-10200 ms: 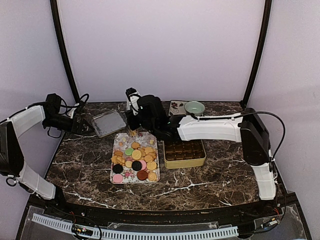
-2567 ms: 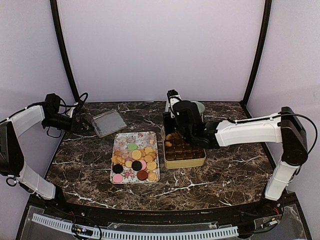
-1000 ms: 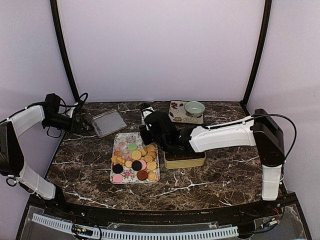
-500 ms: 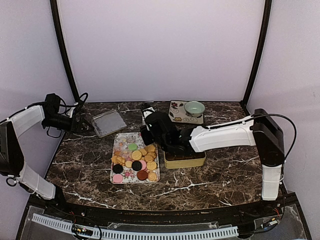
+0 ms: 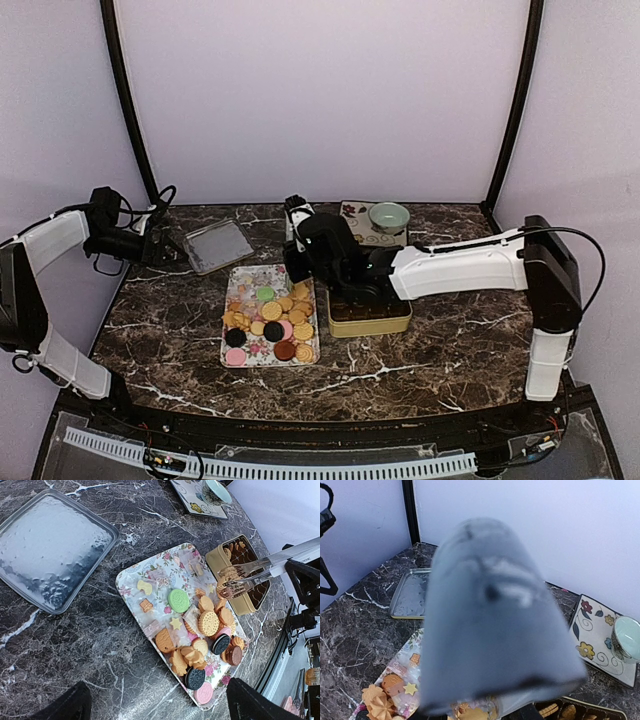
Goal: Pack the cookies
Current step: Pick up the fake cookies from the plate, then place the fake cookies in the empty pocket of the box.
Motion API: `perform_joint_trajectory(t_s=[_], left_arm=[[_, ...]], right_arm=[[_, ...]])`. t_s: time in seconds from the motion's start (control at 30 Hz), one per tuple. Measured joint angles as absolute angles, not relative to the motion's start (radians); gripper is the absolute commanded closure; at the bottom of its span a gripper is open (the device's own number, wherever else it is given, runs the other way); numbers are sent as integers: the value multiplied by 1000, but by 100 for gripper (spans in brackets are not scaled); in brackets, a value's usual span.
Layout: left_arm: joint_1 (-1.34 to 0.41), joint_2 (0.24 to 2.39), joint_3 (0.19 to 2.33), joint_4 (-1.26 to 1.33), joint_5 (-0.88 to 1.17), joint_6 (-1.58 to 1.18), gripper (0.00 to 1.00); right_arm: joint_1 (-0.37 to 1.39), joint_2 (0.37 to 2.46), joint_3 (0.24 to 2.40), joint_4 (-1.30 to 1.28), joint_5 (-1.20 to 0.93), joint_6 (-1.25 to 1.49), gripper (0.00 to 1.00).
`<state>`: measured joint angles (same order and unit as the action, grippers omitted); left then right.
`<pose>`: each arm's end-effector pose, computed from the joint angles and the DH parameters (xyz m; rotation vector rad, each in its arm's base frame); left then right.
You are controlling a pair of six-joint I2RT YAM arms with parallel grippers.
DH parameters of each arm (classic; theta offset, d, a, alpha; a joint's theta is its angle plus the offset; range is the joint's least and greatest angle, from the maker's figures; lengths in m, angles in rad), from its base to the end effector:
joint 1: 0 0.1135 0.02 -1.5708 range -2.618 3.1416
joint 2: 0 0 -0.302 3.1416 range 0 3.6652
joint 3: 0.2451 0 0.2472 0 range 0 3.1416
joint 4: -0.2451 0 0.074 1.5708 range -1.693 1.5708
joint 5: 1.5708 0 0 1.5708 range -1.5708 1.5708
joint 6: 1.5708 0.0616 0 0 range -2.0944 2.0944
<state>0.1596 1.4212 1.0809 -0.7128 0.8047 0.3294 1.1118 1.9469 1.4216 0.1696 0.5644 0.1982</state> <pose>0.2823 0.0005 0.2872 0.4607 2.3069 -0.8154 0.2451 0.4217 0.2821 -0.4807 1.8226 0.3577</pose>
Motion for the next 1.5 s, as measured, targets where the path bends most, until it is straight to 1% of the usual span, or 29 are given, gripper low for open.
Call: perform_joint_trajectory(t_s=[0.23, 0.5, 0.77, 0.9, 1.07, 1.37, 1.43, 1.5], left_arm=[[160, 1421, 1081, -713, 805, 329, 4], [160, 1421, 1081, -713, 805, 329, 4], [160, 1421, 1081, -713, 807, 329, 4], [160, 1421, 1081, -713, 808, 329, 4], [160, 1421, 1081, -713, 809, 329, 4], [160, 1421, 1081, -713, 809, 329, 4], [160, 1421, 1081, -713, 809, 329, 4], [160, 1421, 1081, -714, 809, 329, 4]], right_arm=[[1112, 1872, 1391, 202, 551, 221, 85], [1095, 1838, 1371, 191, 579, 187, 82], [1011, 1625, 1192, 194, 629, 181, 81], [981, 1559, 1097, 199, 652, 200, 80], [977, 1556, 1044, 191, 655, 220, 80], [977, 1579, 1053, 203, 651, 223, 79], [977, 1592, 1059, 206, 650, 223, 76], [977, 1607, 1066, 209, 648, 223, 70]])
